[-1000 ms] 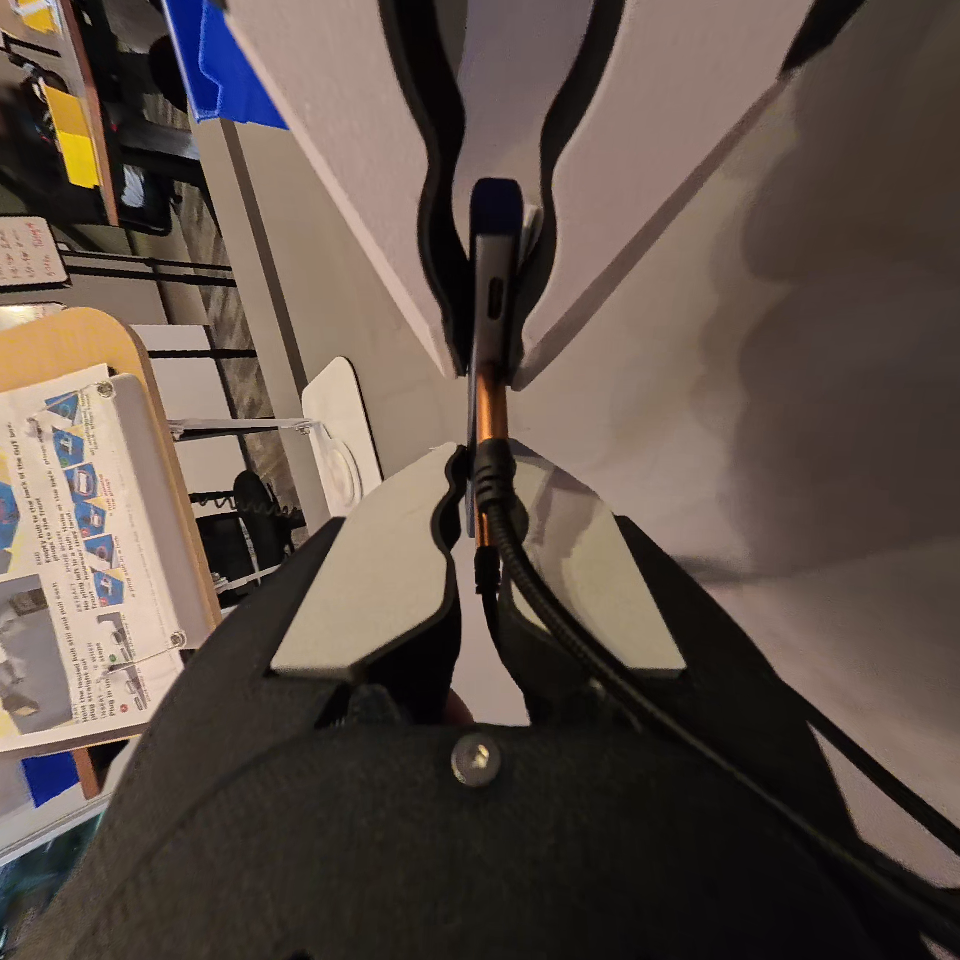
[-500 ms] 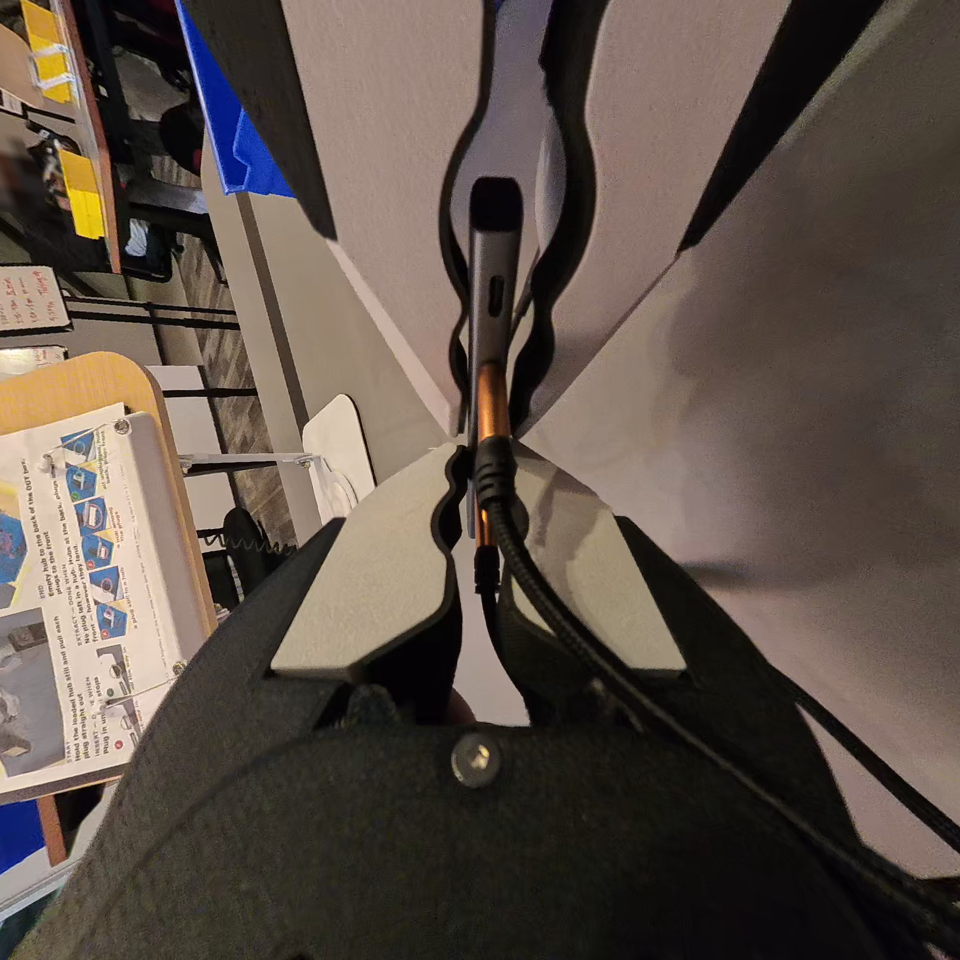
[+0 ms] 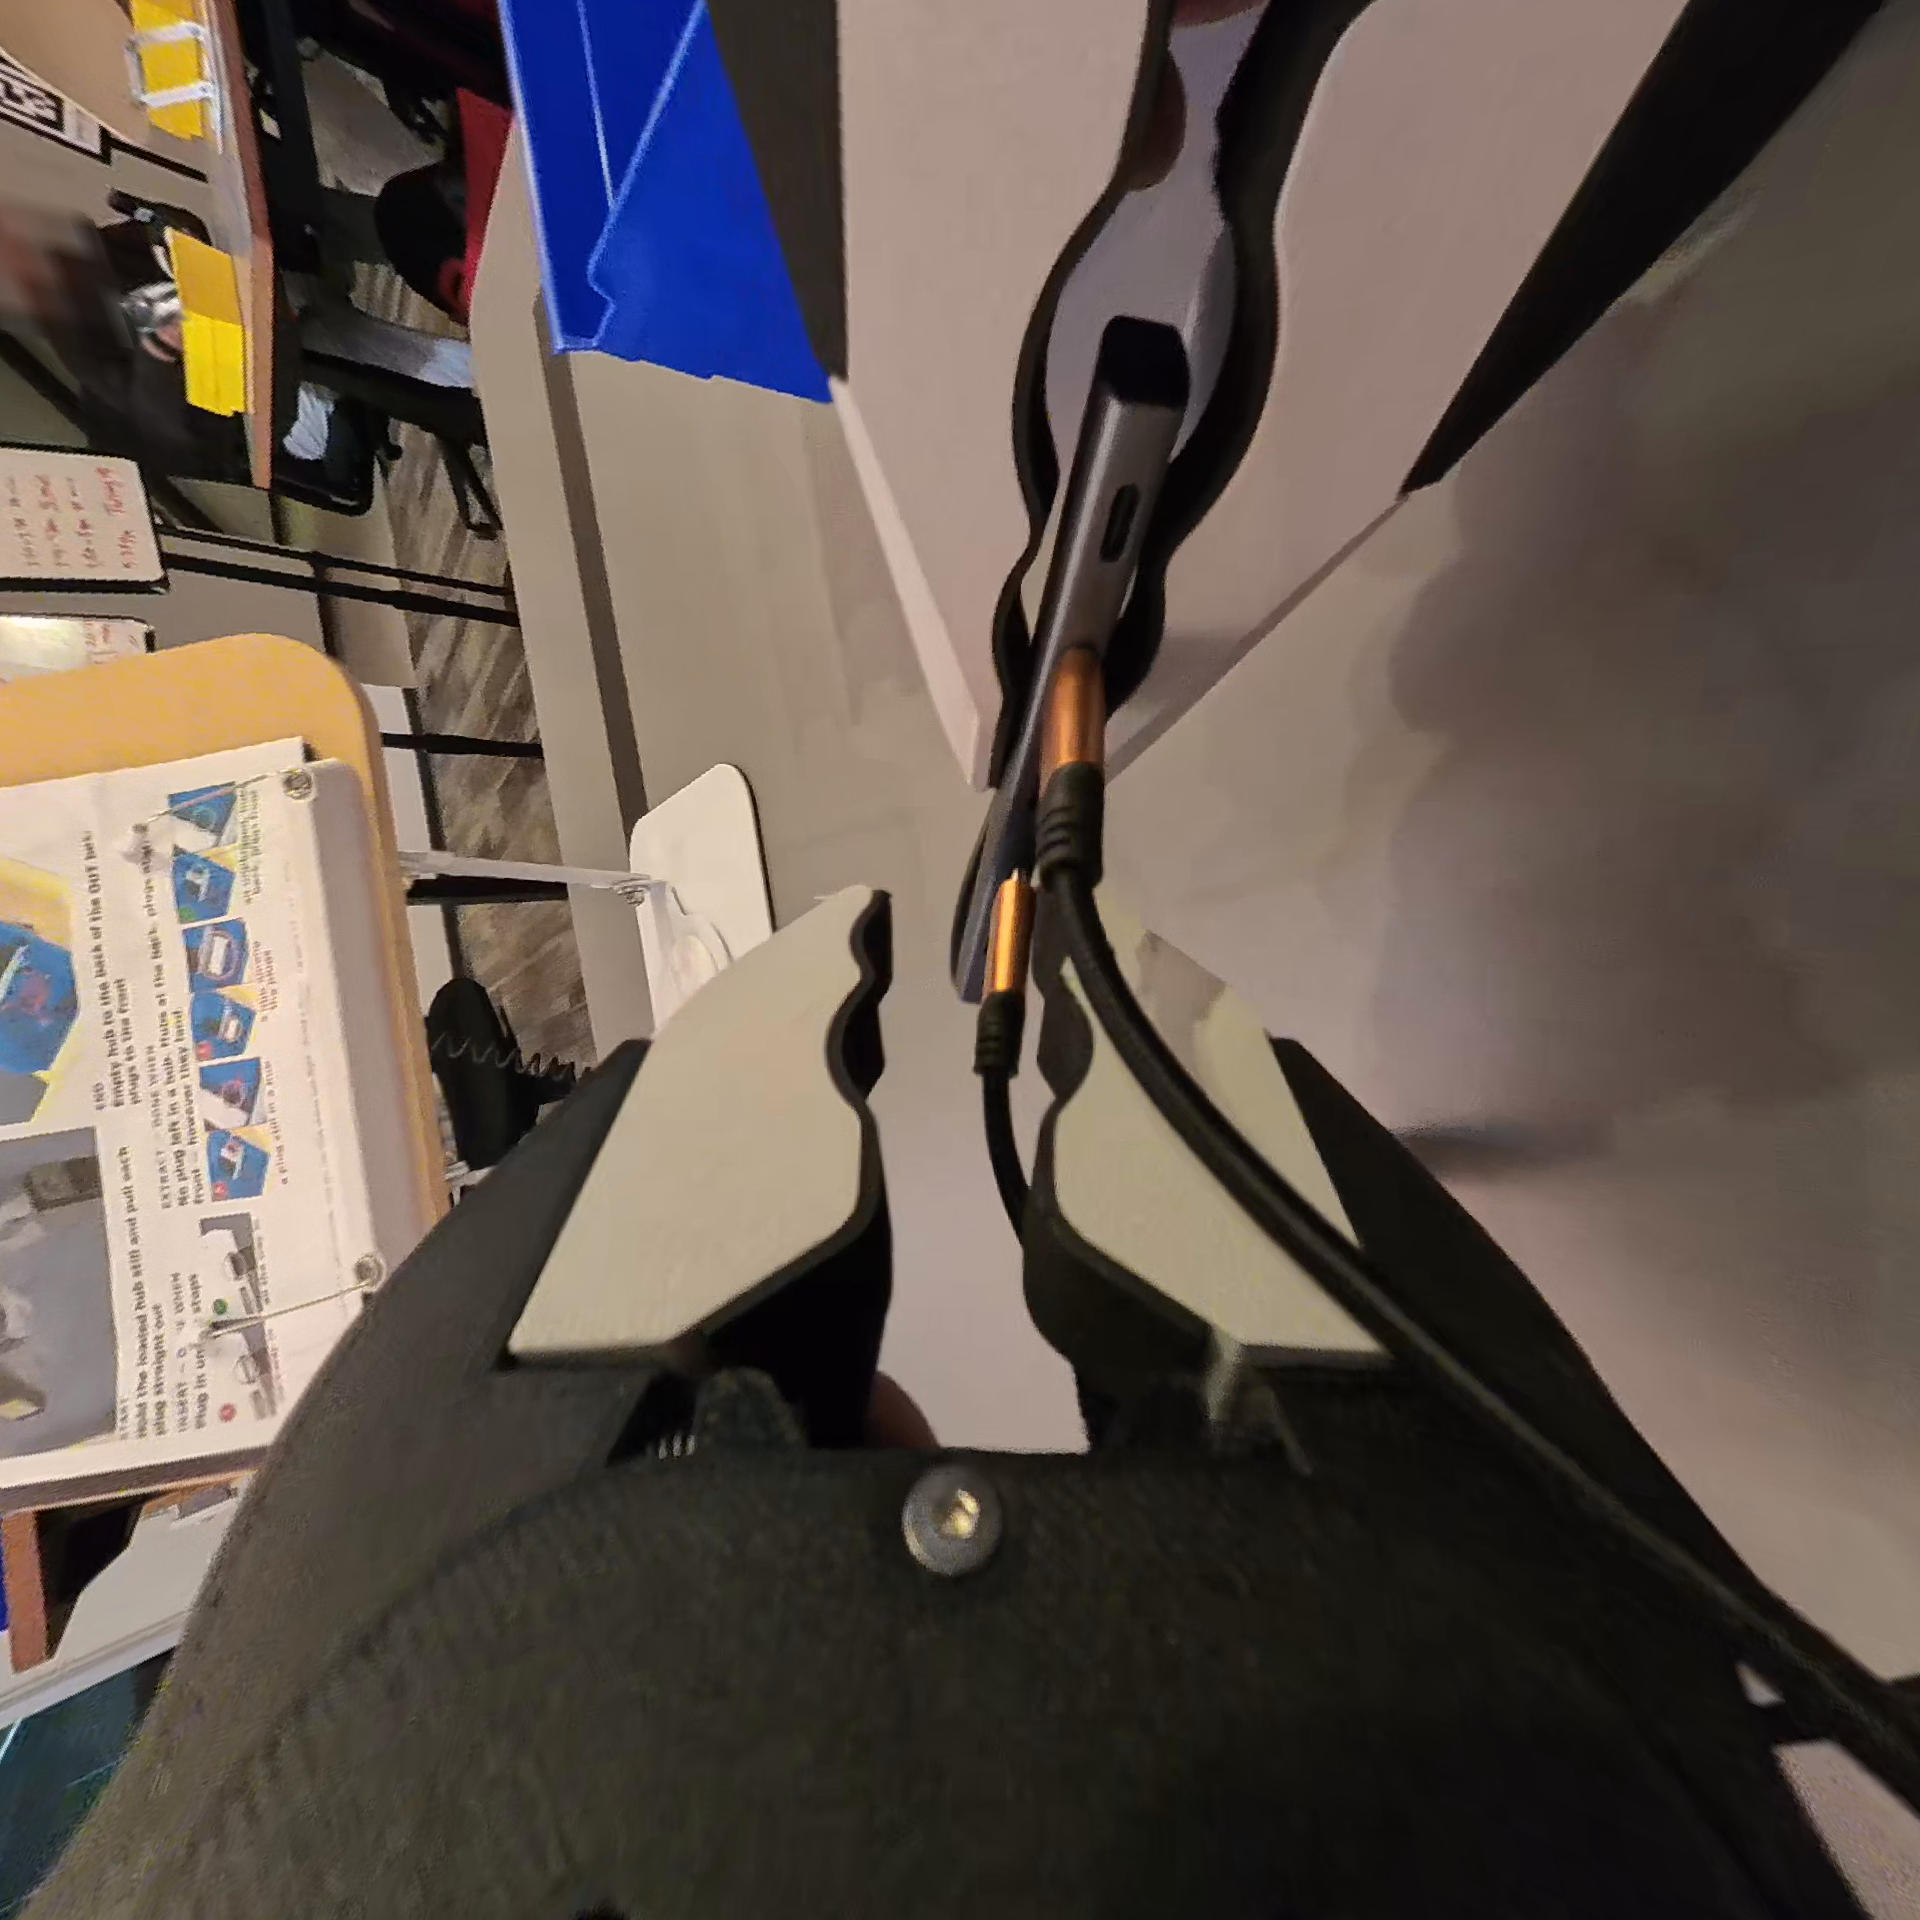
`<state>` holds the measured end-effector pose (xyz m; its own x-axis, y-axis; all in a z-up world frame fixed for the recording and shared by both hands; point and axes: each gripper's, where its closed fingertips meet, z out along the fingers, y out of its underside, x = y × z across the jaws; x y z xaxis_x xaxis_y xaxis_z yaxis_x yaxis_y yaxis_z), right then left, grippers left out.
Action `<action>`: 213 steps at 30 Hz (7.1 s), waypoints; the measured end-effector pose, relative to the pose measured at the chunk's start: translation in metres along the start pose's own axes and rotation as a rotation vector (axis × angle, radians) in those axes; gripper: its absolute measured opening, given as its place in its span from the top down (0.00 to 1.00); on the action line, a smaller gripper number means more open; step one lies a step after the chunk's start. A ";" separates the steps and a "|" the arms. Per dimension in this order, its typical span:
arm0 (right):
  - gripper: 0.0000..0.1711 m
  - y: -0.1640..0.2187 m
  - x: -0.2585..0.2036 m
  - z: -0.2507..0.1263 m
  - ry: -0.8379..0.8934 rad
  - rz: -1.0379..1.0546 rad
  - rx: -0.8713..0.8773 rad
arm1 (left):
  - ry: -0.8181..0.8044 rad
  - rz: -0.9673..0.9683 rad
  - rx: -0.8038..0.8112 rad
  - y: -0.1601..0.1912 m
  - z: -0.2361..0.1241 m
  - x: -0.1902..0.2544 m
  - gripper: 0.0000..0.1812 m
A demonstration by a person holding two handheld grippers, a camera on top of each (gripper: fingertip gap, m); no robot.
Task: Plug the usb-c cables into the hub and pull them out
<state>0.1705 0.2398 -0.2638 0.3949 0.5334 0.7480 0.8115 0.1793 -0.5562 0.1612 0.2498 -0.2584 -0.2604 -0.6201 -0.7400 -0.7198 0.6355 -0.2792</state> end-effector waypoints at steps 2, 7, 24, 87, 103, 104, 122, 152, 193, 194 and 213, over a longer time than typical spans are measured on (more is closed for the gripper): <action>0.96 0.001 0.001 -0.001 -0.006 0.026 0.004 | -0.018 -0.004 0.003 0.000 -0.005 -0.002 0.85; 0.96 0.001 0.006 -0.004 0.015 0.025 0.010 | 0.001 -0.077 0.000 0.003 -0.014 0.001 0.86; 0.96 -0.009 0.014 -0.013 0.091 -0.015 0.064 | 0.326 -0.870 0.305 -0.009 -0.027 0.004 0.95; 0.95 0.151 0.279 -0.203 0.495 0.766 -0.121 | -0.042 -0.889 0.326 0.029 -0.123 -0.010 0.89; 0.96 0.257 0.195 -0.113 0.213 1.205 -0.196 | -0.013 -0.914 0.285 0.036 -0.114 0.005 0.90; 0.96 0.261 0.191 -0.111 0.199 1.214 -0.215 | -0.011 -0.915 0.285 0.036 -0.113 0.005 0.90; 0.96 0.247 0.260 -0.182 0.419 1.070 -0.174 | 0.002 -0.921 0.290 0.034 -0.110 0.015 0.90; 0.76 0.273 0.140 -0.112 -0.099 0.769 -0.687 | 0.032 -0.898 0.262 0.034 -0.113 0.025 0.89; 0.92 0.116 0.101 -0.134 -0.128 0.451 -0.343 | -0.328 -0.857 -0.344 0.210 -0.263 0.017 0.85; 0.92 0.114 0.100 -0.134 -0.131 0.445 -0.340 | -0.324 -0.849 -0.398 0.222 -0.267 0.024 0.85; 0.91 0.099 0.070 -0.121 -0.181 0.440 -0.296 | -0.172 -0.817 -0.588 0.272 -0.257 0.077 0.81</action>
<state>0.3311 0.1950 -0.2227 0.6643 0.6437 0.3799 0.6837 -0.3180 -0.6568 -0.2198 0.2569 -0.2340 0.5146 -0.6591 -0.5485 -0.8500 -0.3079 -0.4275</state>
